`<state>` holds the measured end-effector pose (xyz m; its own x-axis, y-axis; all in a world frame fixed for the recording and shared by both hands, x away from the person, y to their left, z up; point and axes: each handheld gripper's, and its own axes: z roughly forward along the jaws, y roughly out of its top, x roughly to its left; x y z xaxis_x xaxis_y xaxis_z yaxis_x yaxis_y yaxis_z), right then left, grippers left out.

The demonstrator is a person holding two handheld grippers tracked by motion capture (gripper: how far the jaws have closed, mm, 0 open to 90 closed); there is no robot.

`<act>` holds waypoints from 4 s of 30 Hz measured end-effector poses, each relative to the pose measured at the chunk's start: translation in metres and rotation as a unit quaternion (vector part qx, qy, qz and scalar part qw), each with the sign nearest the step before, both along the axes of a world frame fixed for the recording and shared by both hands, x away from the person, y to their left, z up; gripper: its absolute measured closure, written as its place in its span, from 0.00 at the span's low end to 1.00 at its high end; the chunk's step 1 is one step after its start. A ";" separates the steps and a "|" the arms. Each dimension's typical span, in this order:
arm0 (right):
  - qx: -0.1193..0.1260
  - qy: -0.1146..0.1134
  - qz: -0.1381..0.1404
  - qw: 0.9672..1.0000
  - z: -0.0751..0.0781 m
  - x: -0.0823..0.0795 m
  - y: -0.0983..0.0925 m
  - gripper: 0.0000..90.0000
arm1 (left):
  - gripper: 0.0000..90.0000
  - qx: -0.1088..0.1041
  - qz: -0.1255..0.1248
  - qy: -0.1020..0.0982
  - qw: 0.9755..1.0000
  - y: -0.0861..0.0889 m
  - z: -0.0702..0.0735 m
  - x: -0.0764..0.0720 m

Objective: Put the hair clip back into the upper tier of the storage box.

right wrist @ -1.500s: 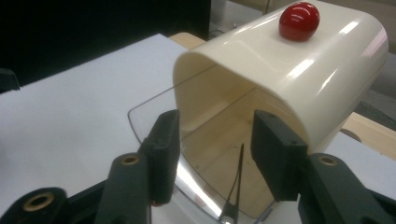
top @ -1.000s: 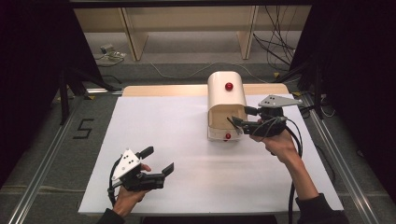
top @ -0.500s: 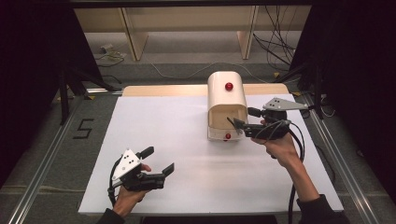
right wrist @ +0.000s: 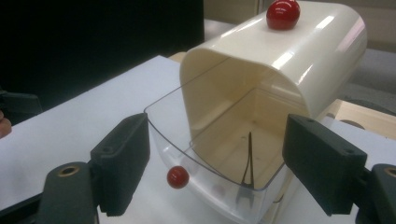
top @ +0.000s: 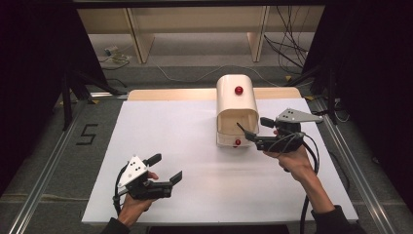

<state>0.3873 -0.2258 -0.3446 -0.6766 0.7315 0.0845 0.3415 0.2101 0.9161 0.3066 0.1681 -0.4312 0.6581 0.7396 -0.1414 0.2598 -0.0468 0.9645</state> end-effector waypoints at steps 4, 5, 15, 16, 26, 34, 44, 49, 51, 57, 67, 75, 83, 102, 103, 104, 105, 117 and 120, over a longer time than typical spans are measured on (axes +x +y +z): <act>0.004 0.001 0.001 1.000 -0.001 -0.004 -0.001 0.24 | 0.05 -0.002 0.001 0.001 1.000 0.000 0.000 0.000; 0.004 0.003 0.001 1.000 -0.002 -0.005 -0.001 0.24 | 0.05 -0.003 0.001 0.001 1.000 0.000 0.000 0.000; 0.027 -0.012 -0.010 1.000 -0.006 -0.016 -0.002 0.23 | 0.05 -0.003 -0.002 0.001 1.000 0.000 0.000 0.001; 0.026 -0.014 -0.010 1.000 -0.006 -0.016 -0.002 0.22 | 0.05 -0.003 -0.002 0.001 1.000 0.000 0.000 0.001; 0.031 -0.011 -0.010 0.999 -0.015 -0.023 -0.006 0.22 | 0.05 0.001 -0.007 0.001 1.000 -0.001 0.000 0.001; 0.022 -0.008 -0.010 1.000 -0.025 -0.030 -0.007 0.22 | 0.05 0.003 -0.008 0.006 1.000 -0.002 -0.001 0.001; 0.031 -0.008 -0.013 0.999 -0.038 -0.038 -0.011 0.22 | 0.05 0.007 -0.011 0.010 1.000 -0.002 -0.001 0.001; 0.035 -0.006 -0.014 0.999 -0.045 -0.041 -0.013 0.22 | 0.05 0.005 -0.011 0.012 1.000 -0.002 -0.001 0.001; 0.032 -0.006 -0.016 0.999 -0.047 -0.042 -0.013 0.22 | 0.05 0.004 -0.012 0.013 1.000 -0.002 -0.001 0.002; 0.030 -0.007 -0.011 0.999 -0.053 -0.045 -0.013 0.22 | 0.05 0.006 -0.014 0.014 1.000 -0.003 -0.002 0.002; 0.030 -0.012 -0.009 0.999 -0.060 -0.049 -0.013 0.21 | 0.05 0.009 -0.017 0.016 1.000 -0.003 -0.002 0.002; 0.023 -0.013 -0.005 1.000 -0.068 -0.053 -0.012 0.21 | 0.05 0.009 -0.020 0.019 1.000 -0.003 -0.002 0.002; 0.021 -0.015 -0.001 1.000 -0.072 -0.058 -0.011 0.21 | 0.05 0.009 -0.023 0.020 0.999 -0.004 -0.002 0.002; 0.015 -0.021 -0.001 1.000 -0.082 -0.065 -0.011 0.21 | 0.05 0.011 -0.028 0.019 0.999 -0.005 -0.002 0.002; 0.014 -0.019 -0.001 1.000 -0.083 -0.066 -0.011 0.21 | 0.05 0.011 -0.028 0.019 0.999 -0.005 -0.002 0.002; 0.014 -0.019 0.000 1.000 -0.084 -0.066 -0.011 0.21 | 0.05 0.011 -0.028 0.019 0.999 -0.005 -0.002 0.001; 0.012 -0.019 0.002 1.000 -0.085 -0.067 -0.011 0.21 | 0.05 0.011 -0.029 0.019 0.999 -0.005 -0.002 0.001; 0.009 -0.019 -0.006 1.000 -0.091 -0.071 -0.015 0.21 | 0.05 0.016 -0.038 0.024 0.999 -0.007 -0.003 0.001; 0.007 -0.015 -0.006 1.000 -0.093 -0.072 -0.016 0.21 | 0.05 0.017 -0.038 0.024 0.999 -0.007 -0.003 0.001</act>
<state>0.3149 -0.2419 -0.4380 -0.6702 0.7385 0.0741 0.3164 0.1940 0.9286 0.3076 0.1614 -0.4341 0.7050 0.6932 -0.1502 0.3003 -0.0998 0.9486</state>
